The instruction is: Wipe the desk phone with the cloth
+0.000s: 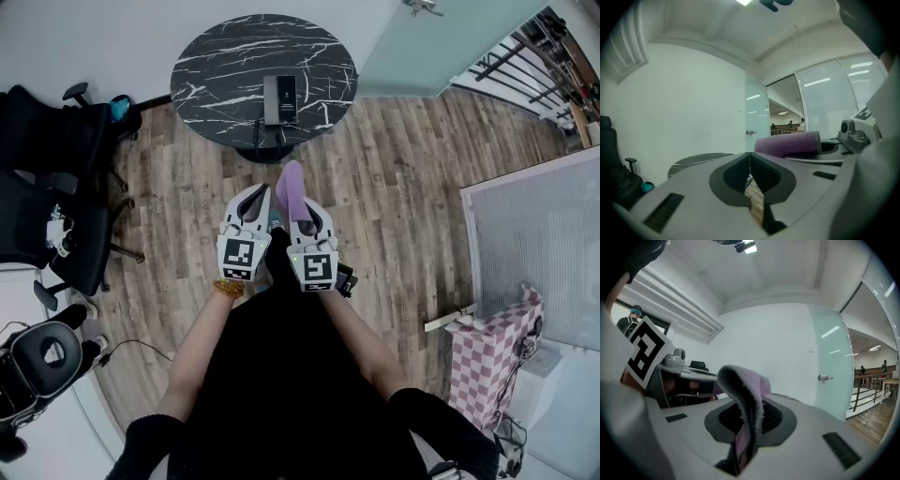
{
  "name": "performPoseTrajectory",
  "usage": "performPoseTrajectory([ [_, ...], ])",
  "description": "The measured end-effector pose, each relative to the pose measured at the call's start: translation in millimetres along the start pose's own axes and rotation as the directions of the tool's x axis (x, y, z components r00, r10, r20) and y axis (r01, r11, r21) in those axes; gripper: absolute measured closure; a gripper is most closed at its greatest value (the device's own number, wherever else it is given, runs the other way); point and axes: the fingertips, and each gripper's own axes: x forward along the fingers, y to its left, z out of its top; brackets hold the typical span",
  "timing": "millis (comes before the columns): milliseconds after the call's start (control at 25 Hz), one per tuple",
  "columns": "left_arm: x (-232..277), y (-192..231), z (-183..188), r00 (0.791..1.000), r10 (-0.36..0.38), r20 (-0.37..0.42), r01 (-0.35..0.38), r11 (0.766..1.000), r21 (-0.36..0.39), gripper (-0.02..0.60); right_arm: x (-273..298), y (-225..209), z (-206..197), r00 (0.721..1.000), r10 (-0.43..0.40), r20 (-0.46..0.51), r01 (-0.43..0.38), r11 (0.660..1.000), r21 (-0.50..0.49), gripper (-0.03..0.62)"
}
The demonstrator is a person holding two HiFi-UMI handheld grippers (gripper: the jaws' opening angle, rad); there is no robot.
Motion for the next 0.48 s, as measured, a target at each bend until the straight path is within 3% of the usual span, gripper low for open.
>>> performPoseTrajectory([
  [480,49.5,39.4,-4.8,1.0,-0.002,-0.022,0.001,1.0,-0.031,0.568,63.9,-22.8,5.4,1.0,0.025,-0.011,-0.025,1.0,-0.002,0.535],
])
